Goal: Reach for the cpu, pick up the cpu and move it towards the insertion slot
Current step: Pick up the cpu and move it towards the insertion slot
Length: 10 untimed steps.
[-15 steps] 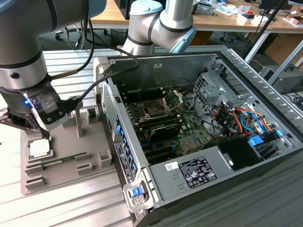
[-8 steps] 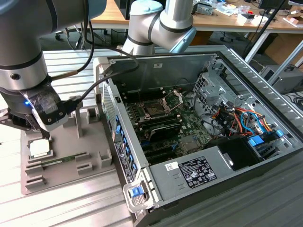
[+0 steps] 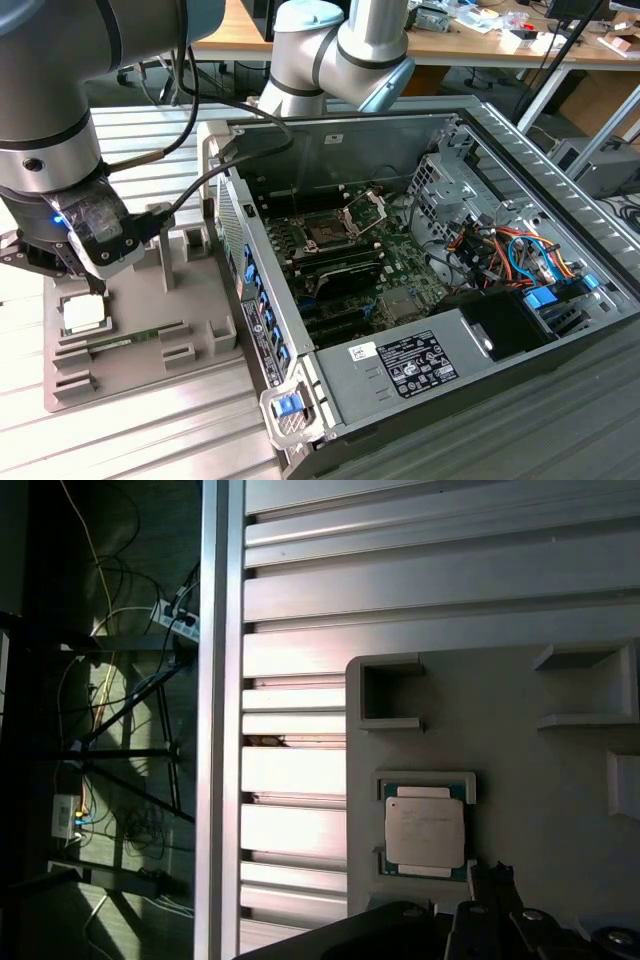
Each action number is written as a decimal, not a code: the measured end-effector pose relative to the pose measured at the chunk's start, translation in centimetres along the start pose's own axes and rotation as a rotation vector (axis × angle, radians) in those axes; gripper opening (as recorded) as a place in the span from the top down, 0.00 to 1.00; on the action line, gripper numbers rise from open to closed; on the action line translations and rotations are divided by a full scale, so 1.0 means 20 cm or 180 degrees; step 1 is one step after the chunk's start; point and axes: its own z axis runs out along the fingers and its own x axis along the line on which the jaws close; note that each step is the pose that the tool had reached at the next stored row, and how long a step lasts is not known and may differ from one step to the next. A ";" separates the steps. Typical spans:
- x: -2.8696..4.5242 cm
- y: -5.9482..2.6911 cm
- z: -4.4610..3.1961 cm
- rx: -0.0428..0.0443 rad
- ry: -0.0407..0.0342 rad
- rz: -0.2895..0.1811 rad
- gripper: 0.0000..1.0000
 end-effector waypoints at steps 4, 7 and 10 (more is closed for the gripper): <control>0.000 0.000 0.005 0.0000 0.0000 0.0000 0.90; 0.000 0.000 0.008 0.0000 0.0000 0.0000 0.90; 0.000 -0.001 0.014 0.0000 0.0000 0.0000 0.90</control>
